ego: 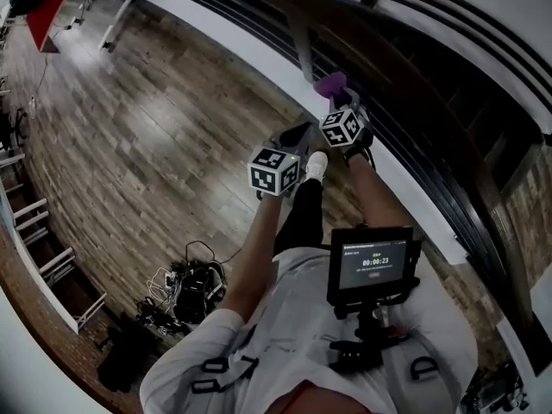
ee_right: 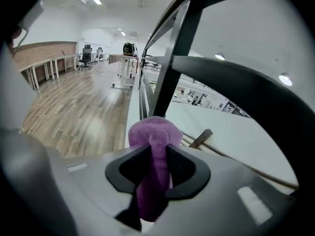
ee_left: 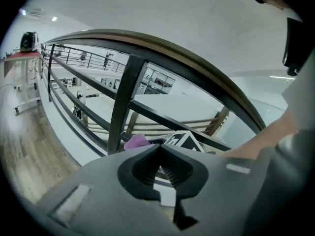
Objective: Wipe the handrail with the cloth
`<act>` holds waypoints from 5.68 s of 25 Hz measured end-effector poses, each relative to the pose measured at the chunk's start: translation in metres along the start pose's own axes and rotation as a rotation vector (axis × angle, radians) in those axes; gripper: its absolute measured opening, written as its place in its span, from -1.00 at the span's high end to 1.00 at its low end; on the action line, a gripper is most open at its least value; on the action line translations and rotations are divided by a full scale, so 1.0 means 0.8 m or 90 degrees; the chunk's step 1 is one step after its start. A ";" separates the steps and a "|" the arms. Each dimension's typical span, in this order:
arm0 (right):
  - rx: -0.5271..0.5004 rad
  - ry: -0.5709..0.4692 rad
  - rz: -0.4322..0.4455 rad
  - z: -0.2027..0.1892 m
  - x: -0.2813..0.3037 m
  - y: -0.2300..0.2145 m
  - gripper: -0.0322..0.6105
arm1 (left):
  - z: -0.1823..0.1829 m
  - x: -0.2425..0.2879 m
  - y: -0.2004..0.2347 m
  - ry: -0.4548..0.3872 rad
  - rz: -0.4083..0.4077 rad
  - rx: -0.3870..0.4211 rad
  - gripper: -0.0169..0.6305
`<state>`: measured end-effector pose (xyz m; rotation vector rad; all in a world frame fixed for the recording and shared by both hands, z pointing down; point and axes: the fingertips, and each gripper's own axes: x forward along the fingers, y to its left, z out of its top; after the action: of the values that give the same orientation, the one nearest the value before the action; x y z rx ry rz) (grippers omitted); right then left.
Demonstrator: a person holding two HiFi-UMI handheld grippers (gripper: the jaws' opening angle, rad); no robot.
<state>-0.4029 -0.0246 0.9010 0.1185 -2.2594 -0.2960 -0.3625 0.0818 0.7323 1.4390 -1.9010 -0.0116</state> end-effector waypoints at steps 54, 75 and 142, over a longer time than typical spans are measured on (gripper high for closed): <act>0.194 0.144 -0.081 -0.262 -0.138 -0.087 0.59 | -0.069 0.099 -0.236 0.134 -0.193 0.120 0.95; 0.228 0.210 -0.143 -0.442 -0.258 -0.139 0.59 | -0.154 0.127 -0.380 0.227 -0.265 0.204 0.95; 0.659 0.214 -0.575 -1.007 -0.784 -0.352 0.61 | -0.428 0.178 -0.830 0.415 -0.521 0.384 0.95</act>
<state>0.6134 -0.3212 0.8700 1.5942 -1.6719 0.4398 0.3621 -0.1435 0.7782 2.1875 -0.7228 0.6059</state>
